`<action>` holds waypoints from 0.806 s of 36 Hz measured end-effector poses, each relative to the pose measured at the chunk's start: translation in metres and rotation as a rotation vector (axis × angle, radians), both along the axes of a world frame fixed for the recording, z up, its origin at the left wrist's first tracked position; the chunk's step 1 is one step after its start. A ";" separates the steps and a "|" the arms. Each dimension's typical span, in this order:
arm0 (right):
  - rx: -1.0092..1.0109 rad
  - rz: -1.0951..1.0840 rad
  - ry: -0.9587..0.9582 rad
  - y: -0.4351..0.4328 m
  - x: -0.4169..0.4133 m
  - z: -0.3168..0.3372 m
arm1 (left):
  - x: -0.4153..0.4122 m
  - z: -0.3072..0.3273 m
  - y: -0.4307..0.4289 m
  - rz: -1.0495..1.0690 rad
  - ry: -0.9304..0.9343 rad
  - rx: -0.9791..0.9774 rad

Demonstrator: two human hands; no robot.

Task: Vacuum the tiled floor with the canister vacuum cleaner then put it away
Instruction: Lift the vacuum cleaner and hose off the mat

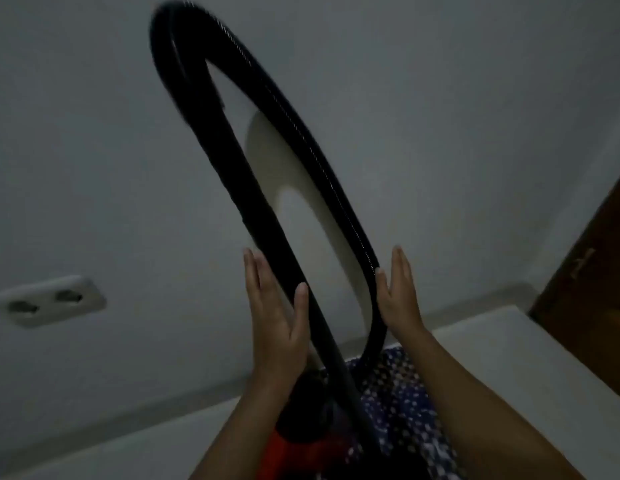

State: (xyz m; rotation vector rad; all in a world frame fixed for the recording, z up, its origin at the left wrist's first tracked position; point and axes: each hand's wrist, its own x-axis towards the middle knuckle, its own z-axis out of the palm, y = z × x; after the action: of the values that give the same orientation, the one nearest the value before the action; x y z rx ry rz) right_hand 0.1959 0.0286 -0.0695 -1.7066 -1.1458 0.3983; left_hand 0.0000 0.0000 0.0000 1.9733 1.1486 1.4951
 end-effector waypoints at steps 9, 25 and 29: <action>0.112 0.062 0.036 0.059 0.026 -0.083 | 0.022 -0.066 0.022 -0.076 -0.116 0.263; 0.411 0.282 -0.006 -0.015 -0.056 -0.088 | 0.013 -0.061 0.011 -0.017 -0.174 0.150; 0.361 0.325 -0.093 -0.029 -0.087 -0.095 | 0.014 -0.063 0.013 -0.012 -0.210 0.150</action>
State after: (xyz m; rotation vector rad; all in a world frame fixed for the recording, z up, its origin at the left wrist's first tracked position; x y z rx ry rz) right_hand 0.1086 -0.0004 -0.1643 -1.2391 -1.4717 0.2897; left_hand 0.0137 0.0129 -0.0628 1.8574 0.9603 1.7799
